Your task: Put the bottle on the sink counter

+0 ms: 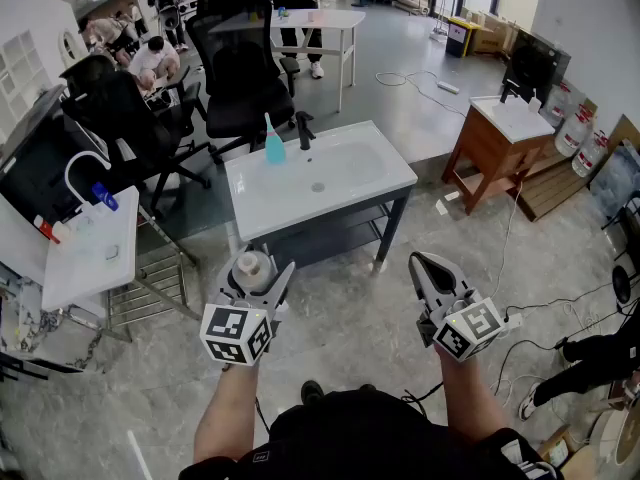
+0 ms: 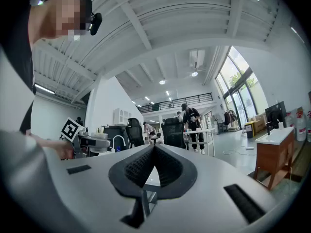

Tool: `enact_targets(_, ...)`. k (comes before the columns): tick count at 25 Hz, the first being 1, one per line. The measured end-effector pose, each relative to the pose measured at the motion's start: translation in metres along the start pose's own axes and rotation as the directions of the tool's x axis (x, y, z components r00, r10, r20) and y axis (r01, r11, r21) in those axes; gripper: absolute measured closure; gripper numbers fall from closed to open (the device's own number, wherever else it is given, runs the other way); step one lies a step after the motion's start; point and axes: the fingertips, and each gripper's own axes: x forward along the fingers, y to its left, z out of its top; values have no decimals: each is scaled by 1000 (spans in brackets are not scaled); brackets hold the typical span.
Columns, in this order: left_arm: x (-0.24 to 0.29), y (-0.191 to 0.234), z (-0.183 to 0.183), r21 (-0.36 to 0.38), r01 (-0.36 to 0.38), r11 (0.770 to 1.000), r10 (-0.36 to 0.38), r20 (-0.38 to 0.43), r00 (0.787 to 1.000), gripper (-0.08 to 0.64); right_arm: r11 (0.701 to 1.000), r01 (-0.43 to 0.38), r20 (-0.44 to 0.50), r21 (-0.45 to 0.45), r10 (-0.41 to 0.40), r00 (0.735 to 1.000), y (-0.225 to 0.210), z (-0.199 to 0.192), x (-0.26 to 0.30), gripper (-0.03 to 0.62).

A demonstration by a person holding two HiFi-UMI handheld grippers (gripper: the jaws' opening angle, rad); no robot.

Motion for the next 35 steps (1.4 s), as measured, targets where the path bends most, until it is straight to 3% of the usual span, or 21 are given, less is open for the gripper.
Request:
enact_targets(18, 4, -33, -10, -14, -14, 1000, 14, -18, 1000, 222, 999, -49, 9, 15, 49, 999, -12, -2, -27, 580)
enact_targets(35, 22, -107, -15, 4, 7, 1000, -7, -32, 999, 222, 998, -58, -5, 35, 58, 998, -51, -7, -81, 578)
